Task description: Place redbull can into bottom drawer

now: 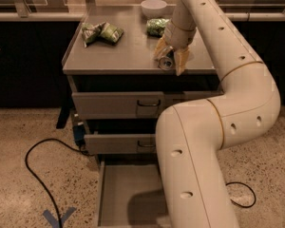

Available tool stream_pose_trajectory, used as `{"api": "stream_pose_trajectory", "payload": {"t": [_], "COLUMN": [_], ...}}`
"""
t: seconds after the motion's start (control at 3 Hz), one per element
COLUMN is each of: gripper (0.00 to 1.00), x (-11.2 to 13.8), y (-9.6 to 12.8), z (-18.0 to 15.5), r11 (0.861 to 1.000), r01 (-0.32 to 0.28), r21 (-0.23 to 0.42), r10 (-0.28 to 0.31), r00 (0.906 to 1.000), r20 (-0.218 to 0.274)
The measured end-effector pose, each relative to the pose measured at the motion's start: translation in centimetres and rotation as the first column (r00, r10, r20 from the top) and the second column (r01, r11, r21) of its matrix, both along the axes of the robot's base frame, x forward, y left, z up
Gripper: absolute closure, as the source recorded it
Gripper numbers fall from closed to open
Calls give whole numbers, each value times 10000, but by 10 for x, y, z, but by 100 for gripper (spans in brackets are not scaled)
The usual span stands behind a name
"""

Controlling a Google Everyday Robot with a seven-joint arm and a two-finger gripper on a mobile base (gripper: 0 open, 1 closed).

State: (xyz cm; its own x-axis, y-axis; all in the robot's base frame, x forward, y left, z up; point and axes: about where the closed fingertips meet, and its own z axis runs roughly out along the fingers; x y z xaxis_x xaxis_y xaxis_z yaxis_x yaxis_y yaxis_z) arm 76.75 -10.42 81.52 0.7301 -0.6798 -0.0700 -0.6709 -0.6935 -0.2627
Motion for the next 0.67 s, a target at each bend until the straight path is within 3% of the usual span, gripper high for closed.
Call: {"api": "stream_pose_trajectory", "payload": {"t": [0.67], "gripper": [87], "x": [0], "y": [0], "z": [0], "r11": [10000], "r01": [0], "r21": [0], "r10": [0], "r00": [10000], "r20": [1]}}
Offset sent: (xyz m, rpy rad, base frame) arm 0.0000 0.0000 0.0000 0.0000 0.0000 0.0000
